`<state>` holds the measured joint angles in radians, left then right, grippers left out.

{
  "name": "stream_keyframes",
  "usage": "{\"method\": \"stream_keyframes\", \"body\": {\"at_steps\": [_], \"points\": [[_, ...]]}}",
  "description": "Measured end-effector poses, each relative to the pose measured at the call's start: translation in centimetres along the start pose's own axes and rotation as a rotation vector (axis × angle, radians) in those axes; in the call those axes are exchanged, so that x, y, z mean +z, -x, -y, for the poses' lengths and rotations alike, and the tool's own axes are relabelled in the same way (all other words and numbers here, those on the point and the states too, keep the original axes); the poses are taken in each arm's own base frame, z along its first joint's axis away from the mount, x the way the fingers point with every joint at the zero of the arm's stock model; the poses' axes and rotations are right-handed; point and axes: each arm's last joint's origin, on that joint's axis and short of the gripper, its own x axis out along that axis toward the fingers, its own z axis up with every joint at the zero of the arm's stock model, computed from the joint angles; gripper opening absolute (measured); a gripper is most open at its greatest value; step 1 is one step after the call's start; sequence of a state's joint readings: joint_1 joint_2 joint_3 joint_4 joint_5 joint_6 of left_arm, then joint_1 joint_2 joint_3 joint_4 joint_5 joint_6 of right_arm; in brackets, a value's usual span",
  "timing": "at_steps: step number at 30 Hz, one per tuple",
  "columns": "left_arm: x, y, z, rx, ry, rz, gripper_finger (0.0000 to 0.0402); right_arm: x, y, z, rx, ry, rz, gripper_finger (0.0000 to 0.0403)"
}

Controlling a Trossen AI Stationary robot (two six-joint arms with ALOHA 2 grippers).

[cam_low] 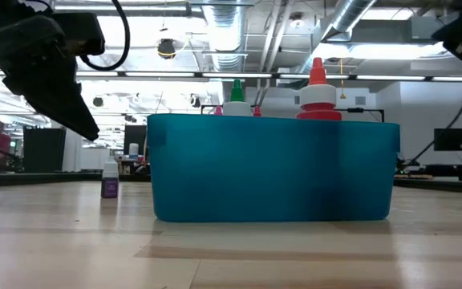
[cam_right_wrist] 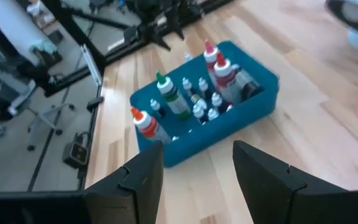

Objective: Pick & Place food coloring
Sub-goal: Put the small purple food coloring bottle into the blue bin

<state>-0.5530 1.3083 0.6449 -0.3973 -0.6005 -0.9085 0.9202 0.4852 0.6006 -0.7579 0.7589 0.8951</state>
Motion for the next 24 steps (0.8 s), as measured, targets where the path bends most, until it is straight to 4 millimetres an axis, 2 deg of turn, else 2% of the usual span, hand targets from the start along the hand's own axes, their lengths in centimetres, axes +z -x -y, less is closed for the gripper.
{"method": "stream_keyframes", "body": {"at_steps": [7,13,17,24], "points": [[0.0,-0.1,-0.2,0.010,-0.013,-0.008,0.0250,1.2,-2.8,-0.7,-0.031,0.038,-0.032,0.0182],[-0.9,-0.7,-0.6,-0.003,0.012,-0.010,0.0261,2.3,-5.0,-0.8,0.006,0.079,-0.059,0.0182],[-1.8,-1.2,-1.1,-0.019,0.050,-0.004,0.0261,2.6,-5.7,-0.3,0.003,0.084,-0.075,0.0182],[-2.0,-1.5,-1.0,-0.067,0.066,0.029,0.0261,3.3,-5.8,1.0,-0.045,0.099,-0.066,0.0182]]}}
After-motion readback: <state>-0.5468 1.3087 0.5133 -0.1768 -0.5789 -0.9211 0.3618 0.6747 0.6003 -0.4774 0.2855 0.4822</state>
